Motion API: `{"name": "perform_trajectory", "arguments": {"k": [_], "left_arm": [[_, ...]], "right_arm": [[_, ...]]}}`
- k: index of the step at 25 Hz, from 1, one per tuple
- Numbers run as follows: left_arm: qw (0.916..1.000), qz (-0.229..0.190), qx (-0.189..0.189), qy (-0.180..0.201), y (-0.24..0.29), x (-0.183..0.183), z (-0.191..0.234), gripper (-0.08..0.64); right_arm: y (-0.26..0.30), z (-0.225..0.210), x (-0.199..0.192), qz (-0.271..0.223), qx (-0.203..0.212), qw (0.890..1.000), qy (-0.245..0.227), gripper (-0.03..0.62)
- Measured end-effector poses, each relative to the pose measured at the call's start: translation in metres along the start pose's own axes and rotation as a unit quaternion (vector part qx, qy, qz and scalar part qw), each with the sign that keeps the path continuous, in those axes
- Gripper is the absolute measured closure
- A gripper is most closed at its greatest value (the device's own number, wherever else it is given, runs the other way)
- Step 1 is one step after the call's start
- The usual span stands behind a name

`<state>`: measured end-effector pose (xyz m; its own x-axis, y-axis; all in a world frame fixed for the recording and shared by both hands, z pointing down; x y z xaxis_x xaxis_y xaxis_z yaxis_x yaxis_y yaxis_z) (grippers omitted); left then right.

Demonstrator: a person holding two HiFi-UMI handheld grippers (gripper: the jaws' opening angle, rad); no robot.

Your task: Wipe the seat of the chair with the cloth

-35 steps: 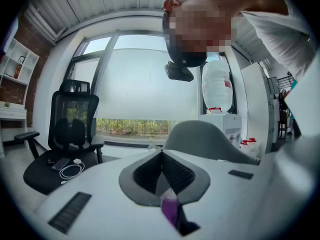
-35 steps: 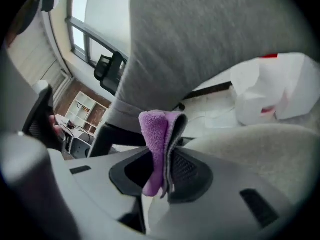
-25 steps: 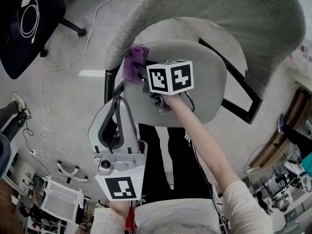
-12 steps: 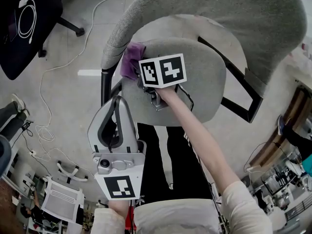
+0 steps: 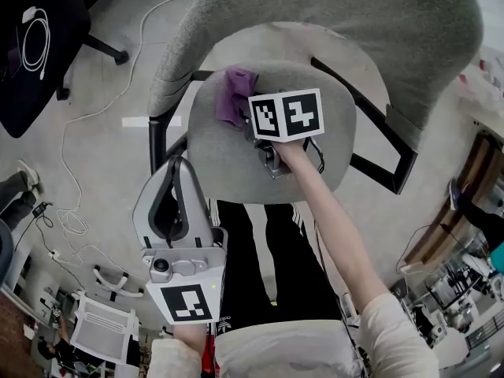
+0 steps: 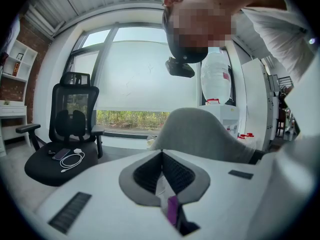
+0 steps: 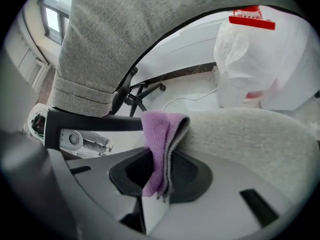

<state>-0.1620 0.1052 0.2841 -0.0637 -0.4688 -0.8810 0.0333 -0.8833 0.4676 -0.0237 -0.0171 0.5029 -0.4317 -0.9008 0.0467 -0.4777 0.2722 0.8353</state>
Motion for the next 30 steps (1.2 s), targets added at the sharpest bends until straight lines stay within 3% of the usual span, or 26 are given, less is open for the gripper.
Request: {"name": "perform_trajectory", "arguments": {"k": [13,30], "left_arm": [[0.9996,0.006,-0.021,0.017,0.013,0.001,-0.014,0.548],[0.9987,0.009,-0.036,0.035,0.021,0.007,-0.028,0.548]], "right_arm": [[-0.057,-0.081,-0.028,-0.017,-0.048,0.998,0.038,0.505],[-0.113,-0.146,-0.063,-0.025,-0.146,0.986,0.079,0.505]]}}
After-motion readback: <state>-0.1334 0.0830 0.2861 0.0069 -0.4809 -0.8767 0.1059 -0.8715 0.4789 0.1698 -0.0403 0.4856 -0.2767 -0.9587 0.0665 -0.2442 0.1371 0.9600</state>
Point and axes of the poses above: the fingertips, and each gripper's own axes: y forward along the fingers, z to its left, x out of its top, the point moved 9 cm from there along -y, backward along the fingers, and after that the axes turned 12 degrees about z, right-handed, at the moved point
